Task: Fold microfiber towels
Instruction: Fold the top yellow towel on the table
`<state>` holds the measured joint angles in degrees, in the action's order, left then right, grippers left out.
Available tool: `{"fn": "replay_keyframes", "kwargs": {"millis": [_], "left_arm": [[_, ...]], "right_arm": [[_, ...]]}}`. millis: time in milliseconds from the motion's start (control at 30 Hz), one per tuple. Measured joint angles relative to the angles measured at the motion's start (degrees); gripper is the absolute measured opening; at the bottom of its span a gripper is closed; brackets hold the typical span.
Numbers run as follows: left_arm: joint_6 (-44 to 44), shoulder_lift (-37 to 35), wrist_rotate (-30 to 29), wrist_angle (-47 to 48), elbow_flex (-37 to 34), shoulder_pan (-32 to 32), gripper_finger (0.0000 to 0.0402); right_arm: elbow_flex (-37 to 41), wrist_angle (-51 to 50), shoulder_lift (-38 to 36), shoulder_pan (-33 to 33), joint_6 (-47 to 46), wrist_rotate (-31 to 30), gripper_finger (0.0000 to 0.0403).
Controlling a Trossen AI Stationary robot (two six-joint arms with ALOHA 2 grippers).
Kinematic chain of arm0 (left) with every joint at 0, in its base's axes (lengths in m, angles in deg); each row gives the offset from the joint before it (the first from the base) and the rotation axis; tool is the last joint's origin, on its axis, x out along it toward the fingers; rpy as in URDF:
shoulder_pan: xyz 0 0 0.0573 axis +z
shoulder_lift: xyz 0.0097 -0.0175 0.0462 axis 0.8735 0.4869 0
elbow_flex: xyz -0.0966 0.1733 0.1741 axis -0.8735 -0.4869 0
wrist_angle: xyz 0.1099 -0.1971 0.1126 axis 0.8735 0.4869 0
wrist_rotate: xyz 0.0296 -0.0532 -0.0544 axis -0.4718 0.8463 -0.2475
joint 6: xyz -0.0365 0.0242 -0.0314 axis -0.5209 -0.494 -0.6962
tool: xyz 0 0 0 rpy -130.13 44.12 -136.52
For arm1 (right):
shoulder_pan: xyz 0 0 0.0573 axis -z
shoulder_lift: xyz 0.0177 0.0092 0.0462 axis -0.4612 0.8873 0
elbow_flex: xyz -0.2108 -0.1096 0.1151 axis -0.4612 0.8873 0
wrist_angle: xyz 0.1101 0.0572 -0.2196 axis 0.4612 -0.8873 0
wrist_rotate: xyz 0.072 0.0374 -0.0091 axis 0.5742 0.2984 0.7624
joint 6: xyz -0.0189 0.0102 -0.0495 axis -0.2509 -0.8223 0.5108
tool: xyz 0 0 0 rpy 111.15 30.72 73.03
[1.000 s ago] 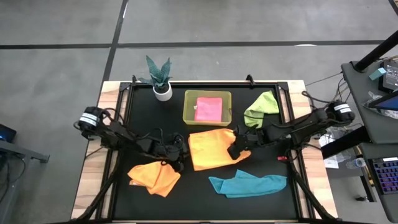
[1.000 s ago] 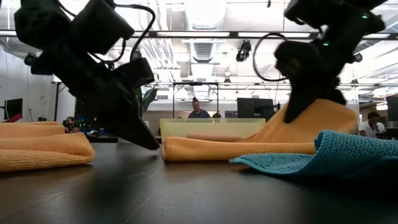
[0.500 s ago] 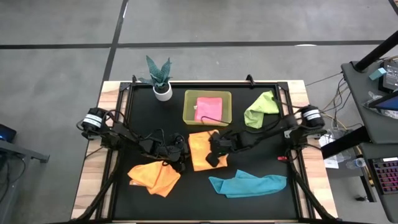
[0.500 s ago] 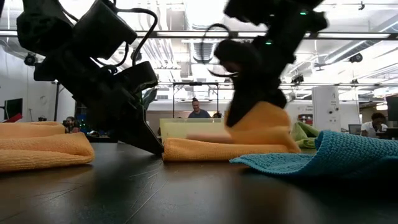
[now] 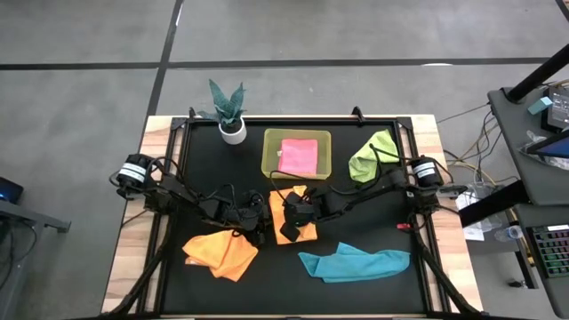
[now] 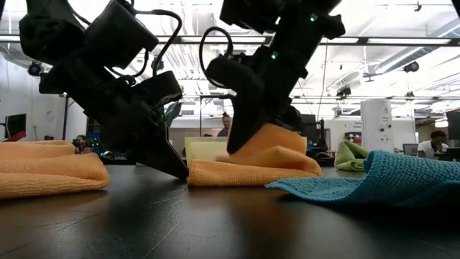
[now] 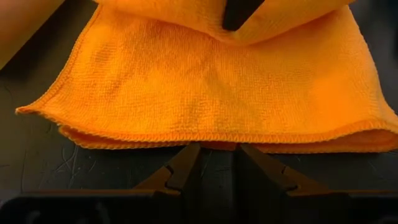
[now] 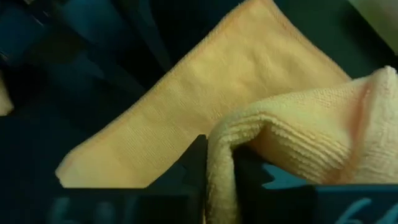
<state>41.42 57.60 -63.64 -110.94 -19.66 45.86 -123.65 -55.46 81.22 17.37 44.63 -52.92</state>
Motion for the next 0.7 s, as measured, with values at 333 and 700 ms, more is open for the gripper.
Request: {"fn": "replay_keyframes", "kwargs": {"millis": [333, 700], "left_arm": [[0.24, 0.00, 0.11, -0.44, 0.00, 0.00, 0.0088], [0.24, 0.00, 0.17, -0.59, 0.02, 0.00, 0.0088]], "right_arm": [[-0.12, 0.36, -0.24, -0.02, 1.70, 0.00, 0.0159], [-0.12, 0.37, -0.33, -0.11, 2.66, 0.56, 0.0193]]}}
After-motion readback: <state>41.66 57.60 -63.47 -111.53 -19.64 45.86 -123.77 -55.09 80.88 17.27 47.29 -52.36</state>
